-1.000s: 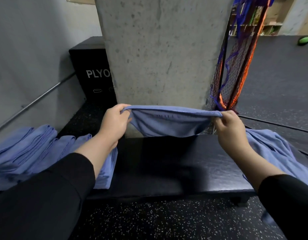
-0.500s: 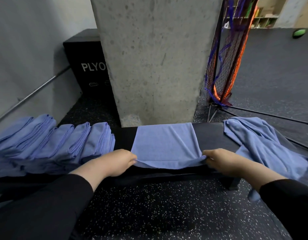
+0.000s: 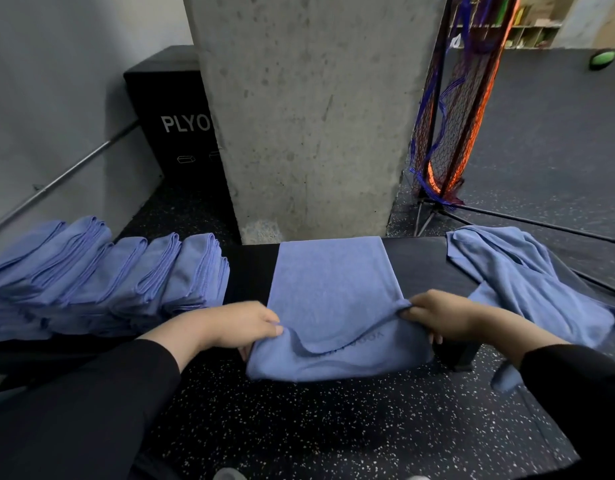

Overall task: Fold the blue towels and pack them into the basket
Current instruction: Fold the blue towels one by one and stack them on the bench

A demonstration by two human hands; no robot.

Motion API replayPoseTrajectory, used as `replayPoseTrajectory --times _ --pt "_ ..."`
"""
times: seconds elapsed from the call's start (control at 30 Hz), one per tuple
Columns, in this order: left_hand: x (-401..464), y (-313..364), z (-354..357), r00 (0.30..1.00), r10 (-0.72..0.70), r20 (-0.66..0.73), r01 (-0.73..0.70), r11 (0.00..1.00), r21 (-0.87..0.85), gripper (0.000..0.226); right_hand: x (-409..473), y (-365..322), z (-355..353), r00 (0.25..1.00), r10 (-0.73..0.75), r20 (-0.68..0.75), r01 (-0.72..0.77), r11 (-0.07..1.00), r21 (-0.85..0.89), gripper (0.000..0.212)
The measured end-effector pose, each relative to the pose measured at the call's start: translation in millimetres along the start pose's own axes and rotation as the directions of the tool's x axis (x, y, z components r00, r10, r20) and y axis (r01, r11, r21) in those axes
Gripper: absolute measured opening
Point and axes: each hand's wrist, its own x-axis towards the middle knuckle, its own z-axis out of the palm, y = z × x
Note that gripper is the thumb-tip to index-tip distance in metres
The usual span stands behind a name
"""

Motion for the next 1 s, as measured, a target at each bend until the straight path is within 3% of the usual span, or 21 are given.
replayPoseTrajectory --times 0.07,0.13,0.2,0.27,0.37,0.53,0.7,0.87,1.0 --pt "9.4 4.0 -6.5 0.977 0.072 -0.203 -0.100 0.986 -0.130 0.026 10.0 -2.3 -4.0 0.985 -0.022 -0.170 0.039 0.995 0.092 0.032" --pt "19.9 10.8 -15.2 0.896 0.092 -0.434 -0.193 0.962 -0.194 0.029 22.1 -7.4 -7.4 0.943 0.004 -0.332 0.071 0.975 0.211 0.032" --pt "31.5 17.8 -22.3 0.782 0.072 -0.619 -0.192 0.973 -0.129 0.036 34.0 -13.0 -11.2 0.892 0.064 -0.448 0.083 0.950 0.302 0.032" --pt "44.7 22.3 -24.9 0.719 0.050 -0.694 -0.128 0.990 -0.062 0.036 46.5 -17.5 -13.0 0.860 0.121 -0.496 0.076 0.930 0.359 0.036" --pt "65.8 22.5 -23.6 0.725 0.034 -0.688 -0.066 0.998 -0.020 0.037 64.7 -22.0 -10.1 0.870 0.137 -0.474 0.036 0.941 0.337 0.044" --pt "89.1 14.9 -18.2 0.848 0.045 -0.527 0.049 0.985 0.163 0.041 85.3 -24.6 -3.1 0.920 0.107 -0.377 -0.042 0.983 0.177 0.040" --pt "83.1 12.1 -23.9 0.884 0.043 -0.466 0.098 0.957 0.273 0.038 87.4 -26.8 -3.8 0.940 0.082 -0.330 -0.062 0.995 0.072 0.039" --pt "61.7 9.9 -19.4 0.926 0.023 -0.376 0.142 0.903 0.406 0.038 68.2 -40.0 -4.1 0.978 0.131 -0.160 -0.131 0.991 0.012 0.042" --pt "45.8 8.0 -14.5 0.953 0.011 -0.302 0.146 0.858 0.493 0.036 48.8 -43.5 -3.6 0.990 0.134 0.030 -0.137 0.980 0.143 0.033"
